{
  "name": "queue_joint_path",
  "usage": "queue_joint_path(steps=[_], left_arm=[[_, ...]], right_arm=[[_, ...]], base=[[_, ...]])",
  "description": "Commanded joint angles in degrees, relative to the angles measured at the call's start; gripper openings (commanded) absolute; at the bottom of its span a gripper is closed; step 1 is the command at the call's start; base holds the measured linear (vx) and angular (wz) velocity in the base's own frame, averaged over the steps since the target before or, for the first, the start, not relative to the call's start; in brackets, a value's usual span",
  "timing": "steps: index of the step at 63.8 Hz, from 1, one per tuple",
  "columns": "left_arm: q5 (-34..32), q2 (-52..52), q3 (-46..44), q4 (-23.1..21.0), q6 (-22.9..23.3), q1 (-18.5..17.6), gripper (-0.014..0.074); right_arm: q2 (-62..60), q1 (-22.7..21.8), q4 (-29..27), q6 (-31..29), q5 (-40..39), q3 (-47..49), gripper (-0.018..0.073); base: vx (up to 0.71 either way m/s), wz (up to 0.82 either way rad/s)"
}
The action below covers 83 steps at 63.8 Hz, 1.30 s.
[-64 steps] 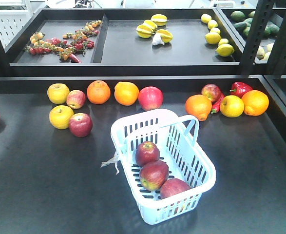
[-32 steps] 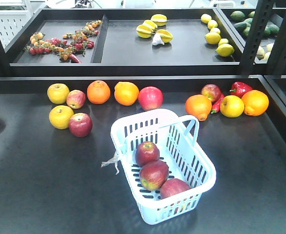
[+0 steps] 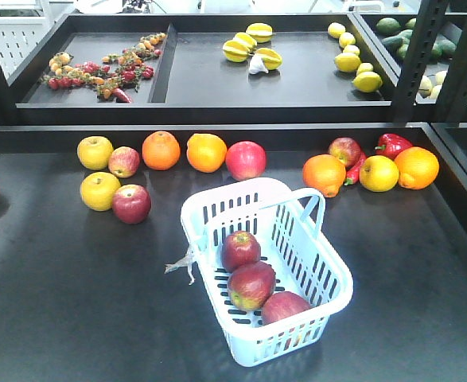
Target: Pick three apples into basket with both arms
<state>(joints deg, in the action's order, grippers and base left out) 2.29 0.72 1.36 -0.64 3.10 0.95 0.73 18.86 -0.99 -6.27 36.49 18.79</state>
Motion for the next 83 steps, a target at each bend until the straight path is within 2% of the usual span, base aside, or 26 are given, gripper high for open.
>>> queue_joint_path(steps=[1,9,15,20,28,35,43,64,72,83], left_arm=[[-4.5,0.9,1.3,-0.4,0.1,0.1,-0.0006],[-4.5,0.9,1.3,-0.4,0.1,0.1,-0.0006],[-4.5,0.9,1.3,-0.4,0.1,0.1,-0.0006],[-4.5,0.9,1.3,-0.4,0.1,0.1,-0.0006],[-4.5,0.9,1.3,-0.4,0.1,0.1,-0.0006],[-4.5,0.8,1.3,-0.4,0.1,0.1,-0.0006],[-4.5,0.8,1.3,-0.4,0.1,0.1,-0.0006],[-4.5,0.8,1.3,-0.4,0.1,0.1,-0.0006],[-4.5,0.8,1.3,-0.4,0.1,0.1,-0.0006],[-4.5,0.8,1.3,-0.4,0.1,0.1,-0.0006]], right_arm=[[0.9,-0.1,1.0,-0.2,-5.4,0.2,-0.0005],[0.9,-0.1,1.0,0.2,-14.3,-7.4,-0.0005],[0.9,-1.8,2.4,0.2,-22.8,-11.7,-0.0005],[0.9,-5.5,2.9,1.5,-26.0,-14.1,-0.0005],[-0.8,-14.4,2.9,10.0,-26.3,-16.2,-0.0005],[-2.0,-19.0,3.3,13.4,-27.7,-18.3,-0.0005],[-2.0,-19.4,3.4,14.8,-32.1,-21.4,-0.0005],[-2.0,-19.4,4.8,14.3,-40.1,-21.3,-0.0005],[-2.0,-19.4,6.9,14.3,-41.2,-21.3,-0.0005],[-2.0,-19.4,7.0,14.4,-41.2,-21.3,-0.0005]], base=[[0.00,0.00],[0.00,0.00],[0.00,0.00],[0.00,0.00],[0.00,0.00],[0.00,0.00],[0.00,0.00],[0.00,0.00],[0.00,0.00],[0.00,0.00]])
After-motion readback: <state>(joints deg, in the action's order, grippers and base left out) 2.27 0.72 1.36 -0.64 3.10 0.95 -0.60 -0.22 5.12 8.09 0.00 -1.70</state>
